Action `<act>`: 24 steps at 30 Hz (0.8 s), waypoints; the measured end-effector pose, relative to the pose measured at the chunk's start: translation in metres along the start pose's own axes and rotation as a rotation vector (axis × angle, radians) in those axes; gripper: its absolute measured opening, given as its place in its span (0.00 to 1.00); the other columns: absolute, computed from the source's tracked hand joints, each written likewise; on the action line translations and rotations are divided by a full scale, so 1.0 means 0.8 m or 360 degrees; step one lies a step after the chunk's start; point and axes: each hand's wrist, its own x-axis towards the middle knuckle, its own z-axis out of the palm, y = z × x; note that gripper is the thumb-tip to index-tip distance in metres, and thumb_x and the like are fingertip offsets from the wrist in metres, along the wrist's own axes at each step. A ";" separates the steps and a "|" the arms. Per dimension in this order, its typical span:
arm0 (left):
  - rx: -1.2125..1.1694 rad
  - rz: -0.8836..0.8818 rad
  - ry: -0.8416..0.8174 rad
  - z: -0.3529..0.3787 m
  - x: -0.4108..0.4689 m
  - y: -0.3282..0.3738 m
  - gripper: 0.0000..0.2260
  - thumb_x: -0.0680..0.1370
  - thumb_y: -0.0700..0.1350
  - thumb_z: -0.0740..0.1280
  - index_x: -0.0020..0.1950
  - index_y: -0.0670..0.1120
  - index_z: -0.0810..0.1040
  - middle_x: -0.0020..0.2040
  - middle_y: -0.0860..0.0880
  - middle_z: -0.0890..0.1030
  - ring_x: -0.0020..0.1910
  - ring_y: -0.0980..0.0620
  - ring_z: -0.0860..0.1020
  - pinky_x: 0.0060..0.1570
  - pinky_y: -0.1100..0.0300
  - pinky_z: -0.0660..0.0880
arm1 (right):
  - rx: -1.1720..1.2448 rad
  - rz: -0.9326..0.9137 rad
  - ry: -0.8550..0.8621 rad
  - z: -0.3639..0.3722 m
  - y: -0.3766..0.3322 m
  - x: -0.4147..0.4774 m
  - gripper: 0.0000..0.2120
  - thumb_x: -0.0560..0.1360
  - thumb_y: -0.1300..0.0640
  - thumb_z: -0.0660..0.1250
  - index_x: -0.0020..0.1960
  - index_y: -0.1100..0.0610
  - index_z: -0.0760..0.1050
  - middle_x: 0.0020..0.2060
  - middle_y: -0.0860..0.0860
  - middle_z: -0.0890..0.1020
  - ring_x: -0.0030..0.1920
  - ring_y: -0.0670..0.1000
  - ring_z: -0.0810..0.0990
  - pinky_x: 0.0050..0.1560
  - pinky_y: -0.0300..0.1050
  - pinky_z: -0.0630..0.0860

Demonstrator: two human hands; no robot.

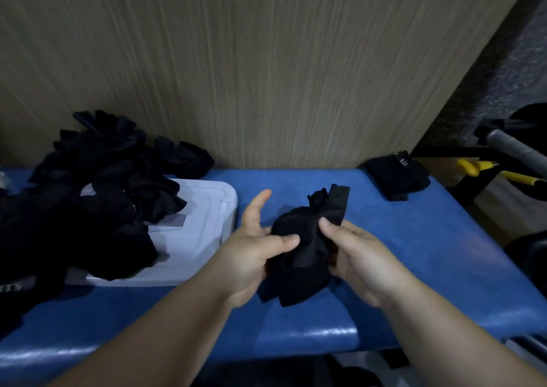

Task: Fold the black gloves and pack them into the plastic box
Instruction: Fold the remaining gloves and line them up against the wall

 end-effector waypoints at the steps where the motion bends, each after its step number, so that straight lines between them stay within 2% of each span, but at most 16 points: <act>1: 0.0000 0.0023 -0.0015 0.000 0.001 -0.001 0.32 0.74 0.35 0.69 0.69 0.63 0.63 0.56 0.40 0.81 0.55 0.44 0.81 0.55 0.52 0.77 | -0.0045 -0.0021 0.0038 -0.001 0.000 0.002 0.19 0.75 0.51 0.64 0.61 0.61 0.76 0.55 0.60 0.83 0.57 0.60 0.81 0.62 0.61 0.72; 4: 0.0013 0.0056 -0.0073 0.000 0.005 -0.003 0.21 0.72 0.43 0.69 0.64 0.53 0.75 0.58 0.45 0.82 0.57 0.47 0.81 0.55 0.52 0.77 | -0.0180 -0.0078 0.0183 -0.003 0.000 0.004 0.11 0.78 0.58 0.63 0.56 0.62 0.78 0.51 0.61 0.84 0.51 0.58 0.82 0.59 0.58 0.75; 7: 0.0038 0.0048 -0.0014 -0.001 0.006 -0.005 0.16 0.74 0.45 0.70 0.62 0.48 0.78 0.57 0.45 0.83 0.56 0.48 0.81 0.54 0.52 0.78 | -0.0261 -0.0106 0.0249 -0.007 0.003 0.005 0.09 0.80 0.59 0.61 0.55 0.60 0.78 0.50 0.60 0.84 0.51 0.57 0.83 0.58 0.56 0.77; 10: 0.0226 0.0078 0.0112 0.001 0.007 -0.009 0.15 0.75 0.40 0.68 0.61 0.51 0.77 0.54 0.51 0.84 0.53 0.52 0.82 0.51 0.57 0.78 | -0.0299 -0.0146 0.0309 -0.006 0.002 0.003 0.09 0.80 0.56 0.61 0.55 0.58 0.77 0.49 0.58 0.84 0.49 0.55 0.83 0.58 0.57 0.77; 12: 0.0408 0.0109 0.0205 -0.001 0.008 -0.015 0.15 0.76 0.38 0.69 0.59 0.54 0.78 0.53 0.52 0.84 0.51 0.54 0.83 0.48 0.60 0.78 | -0.0300 -0.0169 0.0285 -0.005 0.001 0.001 0.12 0.77 0.50 0.64 0.56 0.56 0.77 0.49 0.56 0.85 0.51 0.55 0.83 0.59 0.56 0.77; 14: 0.0513 0.0134 0.0255 -0.002 0.009 -0.018 0.16 0.76 0.39 0.69 0.59 0.57 0.77 0.54 0.52 0.83 0.52 0.54 0.82 0.52 0.57 0.78 | -0.0342 -0.0144 0.0223 -0.006 0.001 -0.002 0.17 0.72 0.47 0.68 0.57 0.54 0.76 0.49 0.55 0.85 0.51 0.55 0.84 0.58 0.56 0.78; 15: 0.0555 0.0136 0.0270 -0.003 0.009 -0.019 0.16 0.76 0.40 0.69 0.59 0.57 0.77 0.55 0.52 0.83 0.52 0.54 0.82 0.54 0.56 0.78 | -0.0410 -0.0137 0.0203 -0.006 0.001 -0.003 0.16 0.72 0.49 0.70 0.57 0.53 0.75 0.48 0.55 0.85 0.50 0.56 0.84 0.57 0.57 0.78; 18: 0.0710 0.0157 0.0317 -0.004 0.010 -0.020 0.16 0.77 0.41 0.69 0.58 0.60 0.76 0.56 0.52 0.82 0.52 0.55 0.82 0.56 0.55 0.78 | -0.0771 -0.0146 0.0297 -0.007 0.002 -0.002 0.10 0.76 0.56 0.68 0.55 0.45 0.74 0.44 0.54 0.85 0.45 0.54 0.85 0.53 0.58 0.80; 22: 0.1307 0.0188 0.0343 -0.006 0.010 -0.024 0.20 0.77 0.47 0.68 0.62 0.67 0.68 0.60 0.50 0.77 0.54 0.50 0.80 0.58 0.53 0.77 | -0.1308 -0.0014 0.0379 -0.008 -0.002 -0.008 0.14 0.76 0.51 0.67 0.60 0.46 0.72 0.38 0.50 0.84 0.41 0.49 0.83 0.47 0.50 0.80; 24: 0.1657 0.0226 0.0364 -0.007 0.010 -0.027 0.23 0.76 0.48 0.68 0.69 0.62 0.66 0.64 0.53 0.70 0.52 0.50 0.78 0.59 0.54 0.75 | -0.1734 0.0091 0.0382 -0.004 -0.005 -0.014 0.18 0.75 0.46 0.67 0.64 0.46 0.69 0.39 0.45 0.80 0.45 0.49 0.81 0.46 0.47 0.78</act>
